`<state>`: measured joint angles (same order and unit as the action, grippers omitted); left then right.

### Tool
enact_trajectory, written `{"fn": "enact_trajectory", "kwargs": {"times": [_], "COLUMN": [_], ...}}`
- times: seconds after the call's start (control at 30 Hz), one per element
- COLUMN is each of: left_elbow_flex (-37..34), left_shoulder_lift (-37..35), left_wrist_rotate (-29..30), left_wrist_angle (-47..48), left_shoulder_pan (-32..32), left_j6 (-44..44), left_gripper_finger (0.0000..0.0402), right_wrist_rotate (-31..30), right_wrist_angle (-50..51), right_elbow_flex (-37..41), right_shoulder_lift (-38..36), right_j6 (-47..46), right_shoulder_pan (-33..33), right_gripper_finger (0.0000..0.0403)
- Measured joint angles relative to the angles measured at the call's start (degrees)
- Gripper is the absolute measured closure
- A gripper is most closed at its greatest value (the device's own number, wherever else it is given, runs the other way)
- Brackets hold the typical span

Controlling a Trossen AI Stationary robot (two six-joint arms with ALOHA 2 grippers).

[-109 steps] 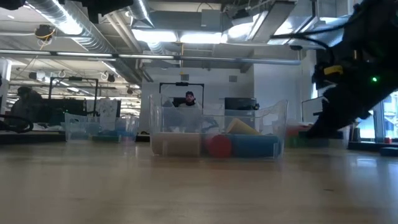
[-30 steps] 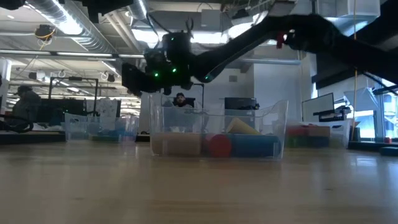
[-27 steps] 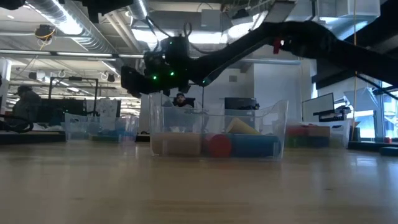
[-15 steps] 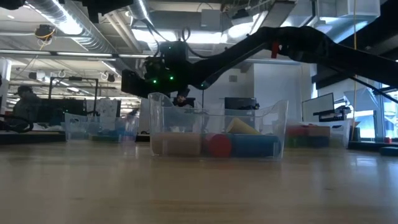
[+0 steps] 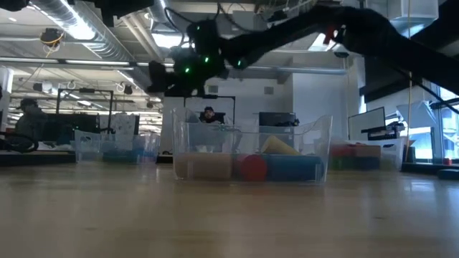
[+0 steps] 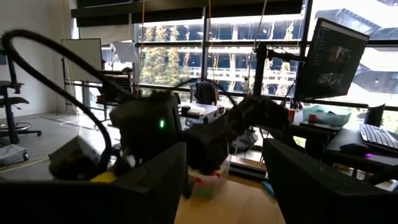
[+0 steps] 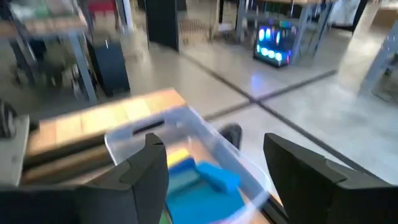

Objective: Sort blocks by size
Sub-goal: Put the blue rectangular block into the top left transparent bin

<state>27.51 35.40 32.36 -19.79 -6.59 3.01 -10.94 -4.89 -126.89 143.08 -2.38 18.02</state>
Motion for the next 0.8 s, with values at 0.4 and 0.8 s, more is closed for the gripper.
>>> {"fn": "enact_trajectory", "kwargs": {"times": [0.4,0.8], "left_elbow_flex": [0.0,0.0], "left_shoulder_lift": [0.0,0.0], "left_wrist_rotate": [0.0,0.0], "left_wrist_angle": [0.2,0.8], "left_shoulder_pan": [0.0,0.0], "left_j6": [-1.5,-1.5], "left_gripper_finger": [0.0192,0.0192], "right_wrist_rotate": [-4.0,-4.7], "right_wrist_angle": [25.5,34.1], "right_elbow_flex": [0.1,8.6], "right_shoulder_lift": [-11.9,-21.8], "right_j6": [5.8,6.4], "right_shoulder_pan": [0.0,0.0], "right_gripper_finger": [0.0150,0.0150]}}
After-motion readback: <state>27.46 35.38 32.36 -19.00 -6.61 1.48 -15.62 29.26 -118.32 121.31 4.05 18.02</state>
